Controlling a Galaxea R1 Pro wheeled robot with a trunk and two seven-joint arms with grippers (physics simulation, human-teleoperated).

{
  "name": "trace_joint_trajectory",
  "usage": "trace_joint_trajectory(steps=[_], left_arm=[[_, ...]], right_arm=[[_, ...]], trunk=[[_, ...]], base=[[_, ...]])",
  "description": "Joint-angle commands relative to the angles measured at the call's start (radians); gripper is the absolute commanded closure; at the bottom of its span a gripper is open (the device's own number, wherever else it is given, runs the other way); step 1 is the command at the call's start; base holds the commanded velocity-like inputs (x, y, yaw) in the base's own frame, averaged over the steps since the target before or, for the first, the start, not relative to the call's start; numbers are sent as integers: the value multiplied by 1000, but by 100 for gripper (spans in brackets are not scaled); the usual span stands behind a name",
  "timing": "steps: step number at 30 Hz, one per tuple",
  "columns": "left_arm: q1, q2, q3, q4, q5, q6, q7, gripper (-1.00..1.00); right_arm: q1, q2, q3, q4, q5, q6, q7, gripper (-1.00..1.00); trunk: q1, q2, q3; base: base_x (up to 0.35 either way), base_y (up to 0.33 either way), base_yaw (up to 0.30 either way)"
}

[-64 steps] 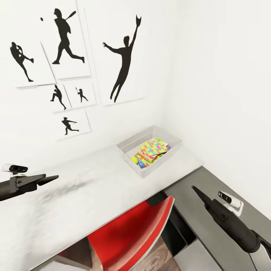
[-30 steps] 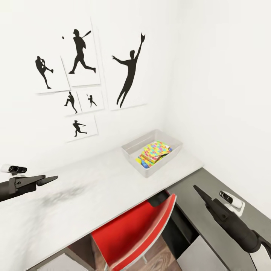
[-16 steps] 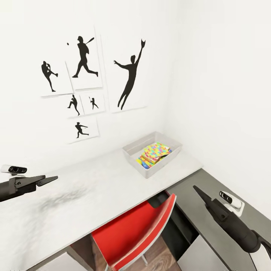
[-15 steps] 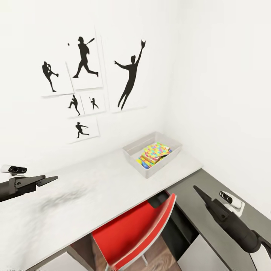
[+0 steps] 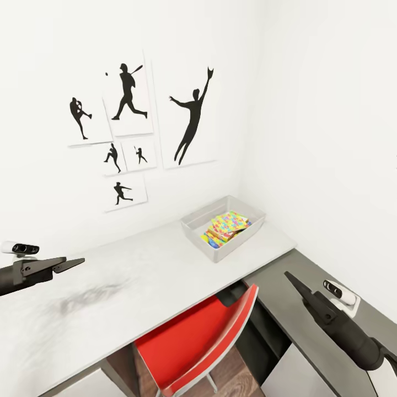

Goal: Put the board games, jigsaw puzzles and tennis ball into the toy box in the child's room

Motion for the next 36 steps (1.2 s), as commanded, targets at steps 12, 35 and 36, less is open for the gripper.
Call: trace_joint_trajectory(steps=[12,35,36], left_arm=[[0,1,0,0,0,11,-4,-100],[0,0,0,0,0,11,-4,-100],[0,0,0,0,0,11,-4,-100]], right_arm=[[-1,0,-1,0,-5,9,1,-100],[-1,1,1,-2,-5,11,-10,-100],[-1,1,2,-2,-5,11,-10,-100]], trunk=[[1,-2,18],[1,-2,41],[1,-2,42]], base=[[-73,56,0],[-55,54,84],[-40,96,205]])
